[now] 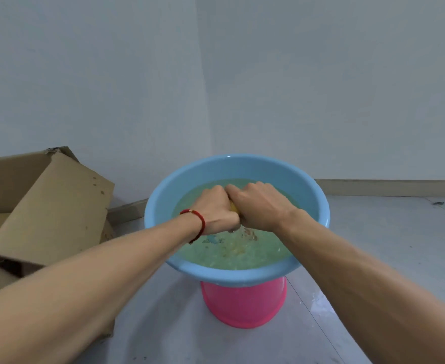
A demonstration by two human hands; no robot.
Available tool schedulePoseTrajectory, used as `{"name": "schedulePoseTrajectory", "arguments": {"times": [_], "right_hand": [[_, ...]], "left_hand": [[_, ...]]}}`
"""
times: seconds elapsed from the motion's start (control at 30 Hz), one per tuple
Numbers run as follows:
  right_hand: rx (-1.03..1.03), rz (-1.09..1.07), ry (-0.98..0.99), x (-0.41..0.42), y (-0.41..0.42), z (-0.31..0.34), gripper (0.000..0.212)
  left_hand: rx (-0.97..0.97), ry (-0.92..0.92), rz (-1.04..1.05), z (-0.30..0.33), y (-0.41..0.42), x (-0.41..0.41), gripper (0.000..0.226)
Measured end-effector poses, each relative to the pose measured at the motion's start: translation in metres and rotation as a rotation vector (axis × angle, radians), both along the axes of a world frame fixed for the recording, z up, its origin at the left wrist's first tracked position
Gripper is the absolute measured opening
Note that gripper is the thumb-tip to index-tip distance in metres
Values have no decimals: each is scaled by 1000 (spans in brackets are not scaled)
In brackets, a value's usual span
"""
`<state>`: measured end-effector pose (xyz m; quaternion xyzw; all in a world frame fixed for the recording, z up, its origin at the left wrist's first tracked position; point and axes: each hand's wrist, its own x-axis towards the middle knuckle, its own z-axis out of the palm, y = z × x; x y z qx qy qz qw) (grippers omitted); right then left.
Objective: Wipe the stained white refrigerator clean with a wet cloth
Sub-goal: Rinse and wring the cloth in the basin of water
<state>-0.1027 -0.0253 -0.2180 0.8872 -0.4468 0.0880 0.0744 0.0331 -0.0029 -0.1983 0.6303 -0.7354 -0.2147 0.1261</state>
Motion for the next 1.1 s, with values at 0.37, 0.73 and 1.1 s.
{"name": "schedulePoseTrajectory", "arguments": {"times": [0.37, 0.73, 1.1], "right_hand": [[-245, 230, 79, -14, -7, 0, 43], [124, 27, -127, -17, -46, 13, 40], [1214, -133, -1152, -97, -16, 226, 29]], "left_hand": [[285, 776, 375, -20, 34, -21, 31], [449, 437, 103, 11, -31, 5, 26], [210, 567, -187, 251, -72, -5, 40]]}}
